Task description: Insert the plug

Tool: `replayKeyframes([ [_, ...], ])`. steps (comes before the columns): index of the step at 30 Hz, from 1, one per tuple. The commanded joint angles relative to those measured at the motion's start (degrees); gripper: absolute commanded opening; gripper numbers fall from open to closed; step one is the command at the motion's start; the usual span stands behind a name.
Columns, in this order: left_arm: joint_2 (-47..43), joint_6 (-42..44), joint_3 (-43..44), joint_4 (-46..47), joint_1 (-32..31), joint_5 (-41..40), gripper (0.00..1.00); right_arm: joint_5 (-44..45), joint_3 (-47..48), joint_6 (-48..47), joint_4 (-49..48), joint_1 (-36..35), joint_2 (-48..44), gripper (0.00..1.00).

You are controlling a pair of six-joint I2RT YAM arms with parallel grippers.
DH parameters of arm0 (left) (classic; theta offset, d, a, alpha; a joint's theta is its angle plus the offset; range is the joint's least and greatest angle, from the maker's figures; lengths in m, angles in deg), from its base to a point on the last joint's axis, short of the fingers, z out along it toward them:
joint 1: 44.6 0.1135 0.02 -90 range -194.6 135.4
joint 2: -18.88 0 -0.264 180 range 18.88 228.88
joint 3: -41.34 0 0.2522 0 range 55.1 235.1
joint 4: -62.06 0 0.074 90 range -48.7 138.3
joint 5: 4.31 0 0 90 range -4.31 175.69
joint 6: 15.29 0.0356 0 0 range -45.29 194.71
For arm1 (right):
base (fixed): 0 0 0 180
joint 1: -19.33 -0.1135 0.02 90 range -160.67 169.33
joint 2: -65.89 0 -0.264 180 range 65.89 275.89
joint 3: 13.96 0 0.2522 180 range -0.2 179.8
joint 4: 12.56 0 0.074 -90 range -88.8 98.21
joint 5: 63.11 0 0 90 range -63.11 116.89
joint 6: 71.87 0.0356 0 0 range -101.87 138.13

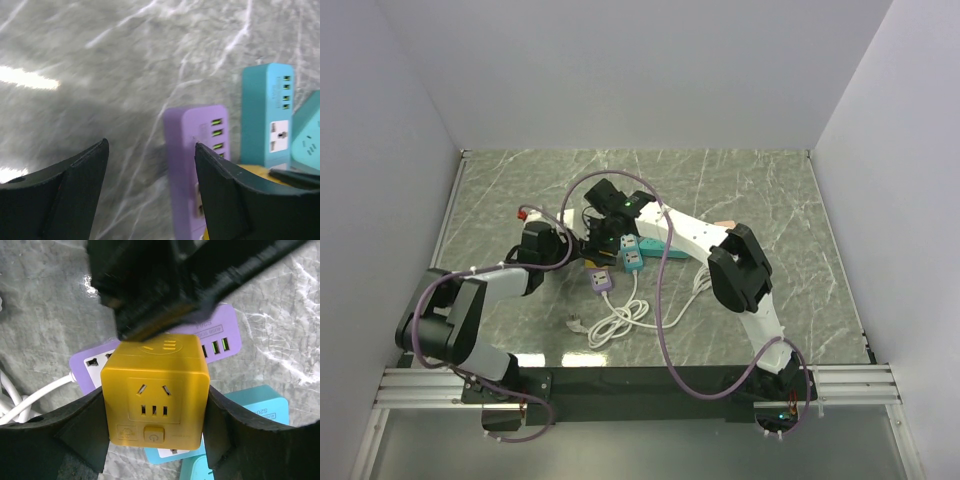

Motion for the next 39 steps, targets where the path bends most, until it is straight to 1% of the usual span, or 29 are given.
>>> replayKeyframes([
  [1, 3.11, 0.72, 4.07, 3.48, 0.13, 4.48, 0.75, 1.35, -1.71, -2.51, 2.09, -1.02, 0.25, 0.00],
  [7, 7.07, 0.28, 6.36, 4.81, -1.28, 7.47, 0.73, 1.70, -1.45, -1.98, 2.45, -1.02, 0.69, 0.00],
  [12, 9.97, -1.30, 6.98, 7.61, -2.77, 10.80, 0.73, 2.58, -3.64, -0.58, 1.13, -1.02, -0.89, 0.00],
  [16, 10.85, -1.65, 8.82, 7.80, -5.49, 11.16, 0.73, 6.97, -8.82, 2.23, -4.05, -1.02, -3.96, 0.00],
  [20, 11.73, -2.97, 9.53, 9.46, -6.82, 13.70, 0.73, 9.95, -14.97, 4.34, -9.14, -1.02, -8.53, 0.00],
  [26, 14.80, -3.23, 11.64, 10.52, -8.31, 14.76, 0.73, 17.69, -19.55, 9.17, -15.30, -0.75, -13.37, 0.00],
  [29, 15.95, -3.94, 11.90, 13.23, -8.75, 16.87, 0.73, 20.07, -19.73, 10.14, -15.74, -0.32, -14.69, 0.00],
  [32, 16.83, -4.29, 11.99, 15.52, -9.10, 18.89, 0.73, 19.72, -18.33, 9.71, -14.09, 0.12, -15.05, 0.00],
  [34, 16.48, -4.12, 12.25, 15.09, -9.10, 19.42, 0.73, 19.55, -17.01, 9.36, -12.76, 0.21, -14.52, 0.00],
  [39, 12.26, -1.92, 12.96, 10.71, -8.40, 16.09, 0.77, 19.37, -11.83, 8.13, -8.10, 0.74, -11.88, 0.00],
])
